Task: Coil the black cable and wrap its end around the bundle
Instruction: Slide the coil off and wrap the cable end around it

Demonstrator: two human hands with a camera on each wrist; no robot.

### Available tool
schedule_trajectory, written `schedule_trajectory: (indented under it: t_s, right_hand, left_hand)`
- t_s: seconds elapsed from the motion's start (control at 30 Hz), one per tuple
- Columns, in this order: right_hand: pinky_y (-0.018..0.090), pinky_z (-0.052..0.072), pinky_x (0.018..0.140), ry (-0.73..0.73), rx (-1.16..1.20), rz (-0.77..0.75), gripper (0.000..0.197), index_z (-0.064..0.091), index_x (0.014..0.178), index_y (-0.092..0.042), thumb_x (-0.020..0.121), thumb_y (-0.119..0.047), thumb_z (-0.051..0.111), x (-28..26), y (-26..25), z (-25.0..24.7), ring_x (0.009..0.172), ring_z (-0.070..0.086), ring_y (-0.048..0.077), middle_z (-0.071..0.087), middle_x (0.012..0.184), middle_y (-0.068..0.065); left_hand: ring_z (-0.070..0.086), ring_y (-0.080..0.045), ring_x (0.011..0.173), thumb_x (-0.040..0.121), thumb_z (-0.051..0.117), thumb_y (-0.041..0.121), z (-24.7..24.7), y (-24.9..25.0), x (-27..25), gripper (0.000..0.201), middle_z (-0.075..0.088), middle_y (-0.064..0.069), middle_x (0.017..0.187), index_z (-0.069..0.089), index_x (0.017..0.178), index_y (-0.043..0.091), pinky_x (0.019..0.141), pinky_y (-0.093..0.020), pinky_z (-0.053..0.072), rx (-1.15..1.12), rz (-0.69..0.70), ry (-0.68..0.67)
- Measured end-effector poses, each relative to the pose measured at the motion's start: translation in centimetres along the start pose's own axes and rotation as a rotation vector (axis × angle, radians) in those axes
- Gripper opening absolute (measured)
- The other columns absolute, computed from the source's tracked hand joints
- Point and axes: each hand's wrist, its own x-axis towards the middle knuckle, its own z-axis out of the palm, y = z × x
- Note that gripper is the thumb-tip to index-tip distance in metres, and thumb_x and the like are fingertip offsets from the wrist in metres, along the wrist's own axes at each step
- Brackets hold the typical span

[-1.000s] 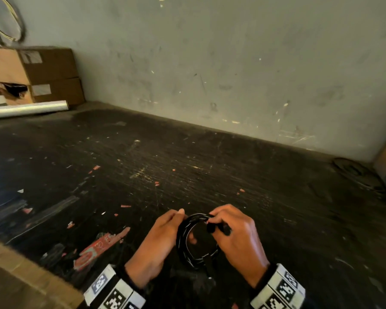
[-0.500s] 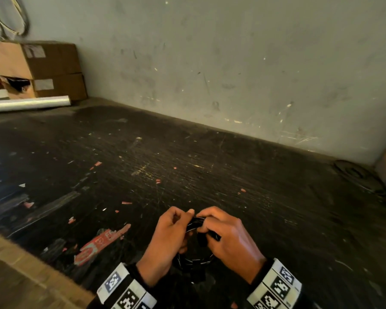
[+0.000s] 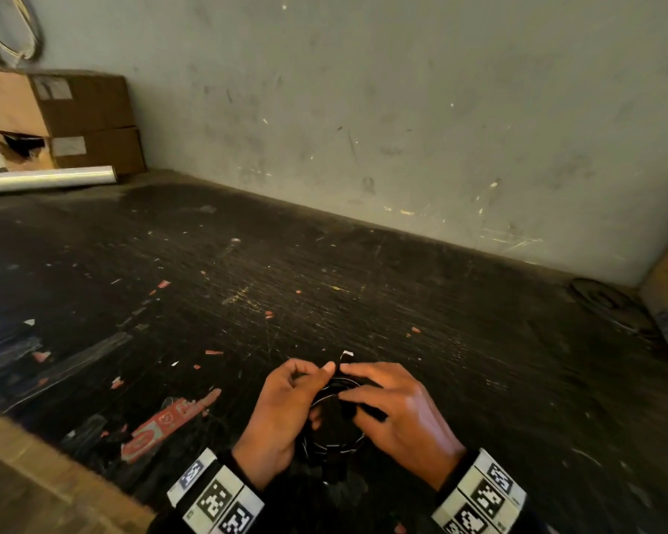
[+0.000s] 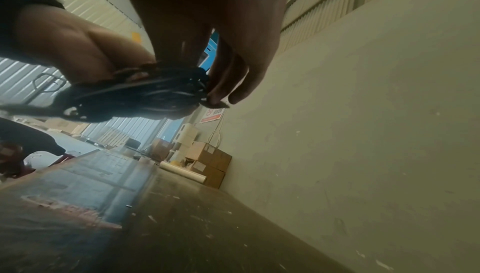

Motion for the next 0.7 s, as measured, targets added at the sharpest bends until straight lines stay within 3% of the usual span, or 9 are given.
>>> schedule_trajectory:
  t_s: [0.13,0.23,0.33,0.43,0.5,0.6,0.7]
  right_hand:
    - [0.014,0.039,0.094,0.049,0.033,0.051,0.025,0.069,0.105,-0.027,0.086,-0.034,0.054,-0.4,0.0,-0.4,0.116,0.049,-0.004,0.062,0.120,-0.011]
    - [0.014,0.043,0.096,0.092,0.167,0.124,0.021,0.071,0.102,-0.028,0.083,-0.032,0.061,0.0,-0.2,-0.4,0.115,0.051,-0.004,0.056,0.119,-0.017]
    - [0.010,0.042,0.098,0.158,0.338,0.289,0.015,0.074,0.093,-0.030,0.079,-0.024,0.073,0.6,-0.6,-0.3,0.116,0.052,-0.004,0.054,0.122,-0.019]
    - [0.027,0.053,0.095,0.191,0.581,0.460,0.015,0.076,0.090,-0.021,0.078,-0.012,0.074,1.1,-0.9,-0.3,0.103,0.065,0.003,0.069,0.107,-0.009]
    - [0.033,0.057,0.089,0.201,0.668,0.515,0.015,0.076,0.092,-0.014,0.079,-0.007,0.073,1.2,-1.1,-0.3,0.095,0.070,0.007,0.074,0.100,-0.002]
    - [0.029,0.057,0.087,0.201,0.675,0.510,0.015,0.076,0.092,-0.010,0.080,-0.003,0.071,1.4,-1.3,-0.3,0.095,0.070,0.007,0.074,0.100,0.000]
    - [0.023,0.057,0.083,0.219,0.690,0.501,0.012,0.076,0.087,-0.009,0.078,-0.003,0.073,1.5,-1.5,-0.3,0.092,0.070,0.007,0.074,0.097,0.000]
  left_hand:
    - [0.052,-0.008,0.043,0.087,0.064,0.017,0.0,0.0,-0.1,0.014,0.067,-0.003,0.062,0.069,0.096,0.007,0.039,-0.021,0.039,-0.010,0.037,0.037]
    - [0.053,-0.010,0.048,0.088,0.062,0.018,0.2,-0.2,-0.5,0.015,0.069,-0.006,0.069,0.074,0.091,0.011,0.042,-0.022,0.039,0.060,0.098,0.023]
    - [0.050,-0.008,0.045,0.088,0.063,0.018,0.7,-0.3,-1.0,0.014,0.069,-0.006,0.069,0.076,0.086,0.013,0.040,-0.020,0.036,0.075,0.167,0.037]
    - [0.052,-0.007,0.049,0.087,0.063,0.016,0.8,-0.3,-1.4,0.013,0.071,-0.007,0.072,0.075,0.087,0.013,0.042,-0.021,0.038,0.083,0.234,0.049]
    - [0.052,-0.009,0.050,0.087,0.063,0.018,0.6,-0.5,-1.4,0.012,0.071,-0.011,0.076,0.075,0.086,0.015,0.043,-0.022,0.040,0.112,0.238,0.045]
    - [0.050,-0.013,0.052,0.088,0.062,0.021,0.3,-0.7,-1.3,0.015,0.069,-0.017,0.078,0.075,0.084,0.015,0.044,-0.024,0.039,0.128,0.200,0.020]
    - [0.047,-0.014,0.050,0.087,0.061,0.025,0.0,-0.6,-1.3,0.020,0.064,-0.017,0.068,0.075,0.078,0.013,0.044,-0.024,0.036,0.131,0.225,-0.027]
